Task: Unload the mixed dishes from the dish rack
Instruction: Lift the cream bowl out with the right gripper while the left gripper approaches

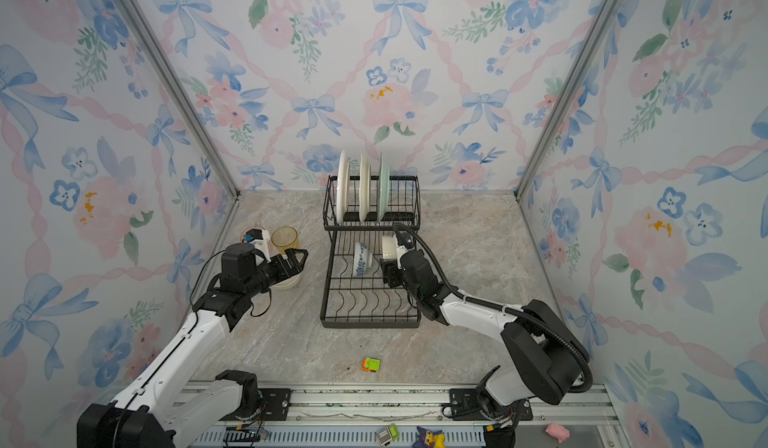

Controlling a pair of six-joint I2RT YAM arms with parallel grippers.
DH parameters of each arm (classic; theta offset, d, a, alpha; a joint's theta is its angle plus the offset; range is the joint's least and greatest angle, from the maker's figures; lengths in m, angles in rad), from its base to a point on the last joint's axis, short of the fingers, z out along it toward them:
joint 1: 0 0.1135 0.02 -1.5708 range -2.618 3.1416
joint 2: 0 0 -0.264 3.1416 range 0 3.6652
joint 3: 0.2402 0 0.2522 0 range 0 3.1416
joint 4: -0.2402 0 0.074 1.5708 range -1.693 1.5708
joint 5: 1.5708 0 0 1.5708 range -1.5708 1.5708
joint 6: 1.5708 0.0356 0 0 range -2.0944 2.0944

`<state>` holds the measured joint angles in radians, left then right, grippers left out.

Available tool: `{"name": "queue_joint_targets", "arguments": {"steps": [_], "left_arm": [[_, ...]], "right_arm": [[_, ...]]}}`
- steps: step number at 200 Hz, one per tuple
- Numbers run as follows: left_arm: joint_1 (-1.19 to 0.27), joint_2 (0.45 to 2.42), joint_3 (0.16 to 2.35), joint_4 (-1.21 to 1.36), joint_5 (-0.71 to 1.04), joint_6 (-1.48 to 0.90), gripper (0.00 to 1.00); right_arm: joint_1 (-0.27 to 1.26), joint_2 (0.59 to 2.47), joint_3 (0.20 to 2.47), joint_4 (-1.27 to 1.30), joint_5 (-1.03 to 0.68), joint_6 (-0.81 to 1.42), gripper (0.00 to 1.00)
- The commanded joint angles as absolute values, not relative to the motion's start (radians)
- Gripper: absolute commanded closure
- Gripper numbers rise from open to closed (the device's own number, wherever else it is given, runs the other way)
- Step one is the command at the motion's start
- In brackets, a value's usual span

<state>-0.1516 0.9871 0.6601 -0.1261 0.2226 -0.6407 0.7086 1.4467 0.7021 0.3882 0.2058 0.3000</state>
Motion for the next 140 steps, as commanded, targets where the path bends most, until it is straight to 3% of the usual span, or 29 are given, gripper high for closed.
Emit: {"name": "queue_joint_targets", "arguments": {"steps": [1,37,140], "left_arm": [[-0.175,0.971,0.649,-0.092,0.252,-0.648,0.02],[-0.23,0.965,0.623,-0.018,0.286,-0.662,0.02],[-0.407,1.073,0.603,0.154,0.318,-0.731,0.17]], "right_arm": [[0.717,1.369,0.687,0.387,0.168,0.401,0.41],[0.725,1.293,0.67,0.365,0.129,0.489,0.41],[0.784,1.181,0.625,0.404,0.051,0.658,0.41]]}}
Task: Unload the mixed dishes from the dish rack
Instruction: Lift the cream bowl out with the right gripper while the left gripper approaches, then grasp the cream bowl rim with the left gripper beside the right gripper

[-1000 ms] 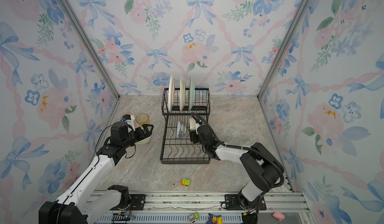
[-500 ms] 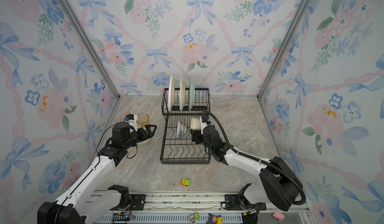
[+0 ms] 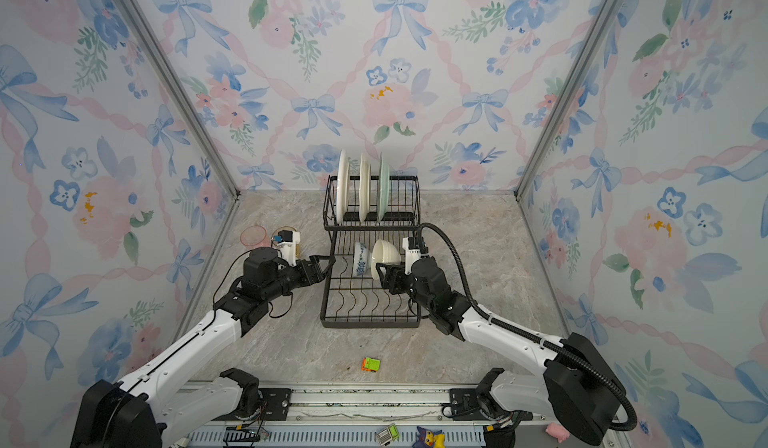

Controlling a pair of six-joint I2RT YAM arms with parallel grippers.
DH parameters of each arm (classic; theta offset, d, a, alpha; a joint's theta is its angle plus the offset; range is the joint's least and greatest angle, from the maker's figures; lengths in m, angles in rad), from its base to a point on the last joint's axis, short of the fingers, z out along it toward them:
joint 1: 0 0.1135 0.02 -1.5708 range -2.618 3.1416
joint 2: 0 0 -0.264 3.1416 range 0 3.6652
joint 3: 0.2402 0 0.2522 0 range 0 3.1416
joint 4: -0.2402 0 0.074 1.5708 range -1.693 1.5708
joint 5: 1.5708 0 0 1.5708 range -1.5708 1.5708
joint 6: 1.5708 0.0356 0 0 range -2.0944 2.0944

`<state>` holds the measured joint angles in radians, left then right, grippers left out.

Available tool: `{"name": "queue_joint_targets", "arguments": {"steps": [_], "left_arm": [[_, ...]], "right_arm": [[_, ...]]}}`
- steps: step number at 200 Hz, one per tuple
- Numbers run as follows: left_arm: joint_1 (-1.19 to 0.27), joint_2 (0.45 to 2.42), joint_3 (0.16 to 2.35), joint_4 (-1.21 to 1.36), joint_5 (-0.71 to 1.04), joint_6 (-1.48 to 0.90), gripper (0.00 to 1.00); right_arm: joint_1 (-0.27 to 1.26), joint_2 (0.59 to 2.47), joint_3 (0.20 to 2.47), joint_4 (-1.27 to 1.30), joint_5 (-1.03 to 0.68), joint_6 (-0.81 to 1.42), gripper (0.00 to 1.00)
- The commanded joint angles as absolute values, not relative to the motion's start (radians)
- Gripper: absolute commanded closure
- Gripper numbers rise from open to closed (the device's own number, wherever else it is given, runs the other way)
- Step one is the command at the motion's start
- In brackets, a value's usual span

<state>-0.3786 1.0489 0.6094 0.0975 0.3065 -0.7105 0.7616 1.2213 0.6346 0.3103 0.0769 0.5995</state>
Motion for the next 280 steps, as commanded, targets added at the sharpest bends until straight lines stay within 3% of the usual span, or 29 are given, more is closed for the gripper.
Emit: {"name": "queue_joint_targets", "arguments": {"steps": [1,97,211,280], "left_arm": [[-0.407,1.073,0.603,0.156,0.317,-0.732,0.17],[-0.478,1.202,0.649,0.211,0.333,-0.747,0.26],[-0.502,1.331,0.703,0.279,0.397,-0.769,0.54],[-0.502,1.333,0.7,0.283,0.4,-0.77,0.62]], "right_arm": [[0.785,1.18,0.625,0.405,0.05,0.66,0.41],[0.816,1.186,0.637,0.493,-0.001,0.701,0.4],[0.844,1.201,0.67,0.502,-0.028,0.689,0.39],[0.868,1.229,0.702,0.514,-0.048,0.691,0.4]]}}
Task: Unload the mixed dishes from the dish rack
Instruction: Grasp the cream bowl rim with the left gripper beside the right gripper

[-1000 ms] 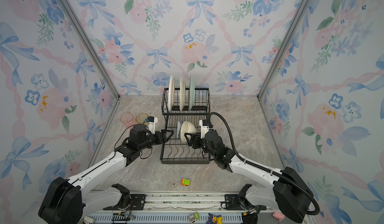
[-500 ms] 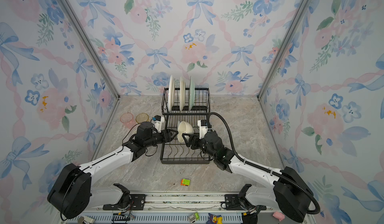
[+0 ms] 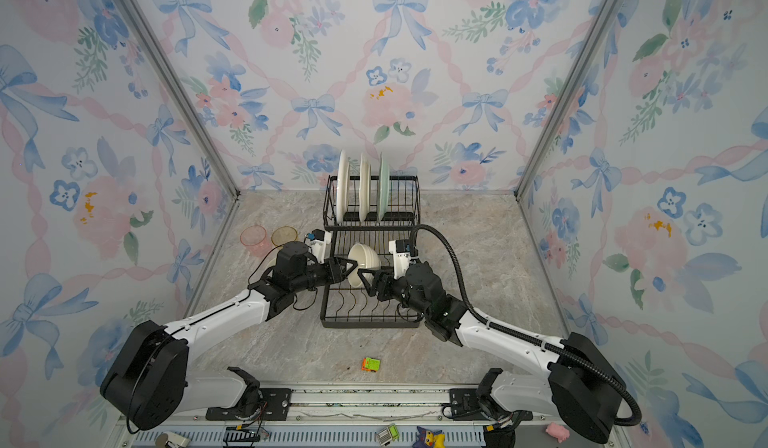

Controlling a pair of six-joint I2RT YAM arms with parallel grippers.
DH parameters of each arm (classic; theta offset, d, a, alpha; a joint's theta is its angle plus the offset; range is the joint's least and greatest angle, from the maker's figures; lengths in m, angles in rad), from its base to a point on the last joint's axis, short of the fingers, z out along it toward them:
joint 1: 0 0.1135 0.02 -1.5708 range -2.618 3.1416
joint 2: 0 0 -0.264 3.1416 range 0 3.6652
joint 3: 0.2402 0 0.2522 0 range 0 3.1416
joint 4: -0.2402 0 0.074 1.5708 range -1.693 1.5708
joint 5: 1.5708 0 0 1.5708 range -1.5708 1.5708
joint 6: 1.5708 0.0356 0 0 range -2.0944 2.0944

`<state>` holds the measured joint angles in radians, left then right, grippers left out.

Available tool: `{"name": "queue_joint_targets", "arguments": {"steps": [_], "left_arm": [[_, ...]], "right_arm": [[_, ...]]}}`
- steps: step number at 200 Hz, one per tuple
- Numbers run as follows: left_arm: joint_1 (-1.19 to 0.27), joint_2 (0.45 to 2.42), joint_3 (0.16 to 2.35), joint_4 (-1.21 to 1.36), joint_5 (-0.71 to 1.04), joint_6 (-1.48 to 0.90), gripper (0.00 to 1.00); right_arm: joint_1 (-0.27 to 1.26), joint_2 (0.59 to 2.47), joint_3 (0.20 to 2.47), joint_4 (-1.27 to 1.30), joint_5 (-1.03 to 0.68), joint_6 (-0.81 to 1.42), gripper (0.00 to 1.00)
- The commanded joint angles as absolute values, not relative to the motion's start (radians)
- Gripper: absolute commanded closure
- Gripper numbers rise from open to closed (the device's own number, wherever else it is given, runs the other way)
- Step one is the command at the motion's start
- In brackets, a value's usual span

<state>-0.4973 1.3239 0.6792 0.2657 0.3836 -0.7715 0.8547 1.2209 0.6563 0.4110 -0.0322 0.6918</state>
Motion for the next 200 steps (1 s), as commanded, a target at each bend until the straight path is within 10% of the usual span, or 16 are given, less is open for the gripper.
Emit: {"name": "queue_joint_targets", "arguments": {"steps": [1,40,71,200], "left_arm": [[-0.503,1.333,0.7,0.284,0.4,-0.77,0.62],[-0.502,1.324,0.7,0.284,0.403,-0.77,0.7],[-0.502,1.315,0.696,0.284,0.403,-0.776,0.95],[-0.501,1.267,0.67,0.284,0.396,-0.788,1.0]], "right_arm": [[0.867,1.229,0.702,0.514,-0.049,0.691,0.4],[0.869,1.249,0.71,0.53,-0.067,0.703,0.4],[0.87,1.256,0.712,0.535,-0.074,0.701,0.39],[0.879,1.259,0.719,0.497,-0.062,0.68,0.23]]}}
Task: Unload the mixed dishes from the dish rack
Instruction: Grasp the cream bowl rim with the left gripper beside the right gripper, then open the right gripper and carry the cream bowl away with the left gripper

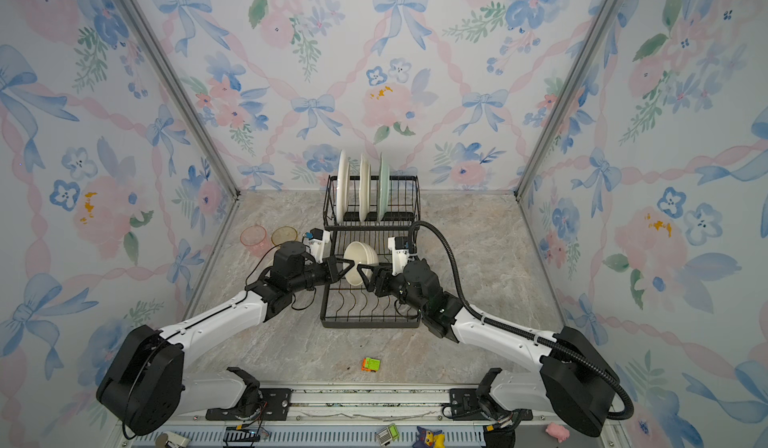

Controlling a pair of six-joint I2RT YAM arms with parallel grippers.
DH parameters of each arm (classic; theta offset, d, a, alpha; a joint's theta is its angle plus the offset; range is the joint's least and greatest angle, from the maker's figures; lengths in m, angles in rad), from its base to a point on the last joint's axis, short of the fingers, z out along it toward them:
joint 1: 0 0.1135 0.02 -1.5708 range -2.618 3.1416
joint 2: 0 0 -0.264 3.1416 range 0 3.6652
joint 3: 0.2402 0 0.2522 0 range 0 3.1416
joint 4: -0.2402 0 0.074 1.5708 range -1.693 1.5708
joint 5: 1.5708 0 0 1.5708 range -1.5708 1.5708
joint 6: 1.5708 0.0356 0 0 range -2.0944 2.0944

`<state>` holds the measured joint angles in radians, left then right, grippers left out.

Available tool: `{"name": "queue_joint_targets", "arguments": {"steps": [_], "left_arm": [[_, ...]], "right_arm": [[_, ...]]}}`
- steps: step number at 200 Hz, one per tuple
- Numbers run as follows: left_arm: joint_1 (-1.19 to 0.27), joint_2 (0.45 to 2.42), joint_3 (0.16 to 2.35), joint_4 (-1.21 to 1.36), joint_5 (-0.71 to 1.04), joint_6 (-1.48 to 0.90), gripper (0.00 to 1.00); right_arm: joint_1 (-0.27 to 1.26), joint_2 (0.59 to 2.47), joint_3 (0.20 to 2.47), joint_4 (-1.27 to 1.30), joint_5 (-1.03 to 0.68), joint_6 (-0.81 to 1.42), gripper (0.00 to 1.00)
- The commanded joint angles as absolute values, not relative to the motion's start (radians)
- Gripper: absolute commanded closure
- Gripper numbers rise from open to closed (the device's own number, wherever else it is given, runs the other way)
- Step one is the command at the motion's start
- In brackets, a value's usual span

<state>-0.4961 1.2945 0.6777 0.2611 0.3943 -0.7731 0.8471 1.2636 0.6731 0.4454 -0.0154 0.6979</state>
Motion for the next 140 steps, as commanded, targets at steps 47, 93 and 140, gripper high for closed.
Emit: {"name": "queue_joint_targets", "arguments": {"steps": [47,93,140], "left_arm": [[-0.492,1.238,0.64,0.282,0.372,-0.793,1.0],[-0.472,1.189,0.627,0.22,0.342,-0.783,1.0],[-0.443,1.057,0.667,-0.034,0.159,-0.7,1.0]], "right_arm": [[0.882,1.226,0.718,0.43,0.0,0.635,0.01],[0.895,1.177,0.737,0.316,0.104,0.527,0.03],[0.896,1.093,0.741,0.228,0.229,0.422,0.03]]}}
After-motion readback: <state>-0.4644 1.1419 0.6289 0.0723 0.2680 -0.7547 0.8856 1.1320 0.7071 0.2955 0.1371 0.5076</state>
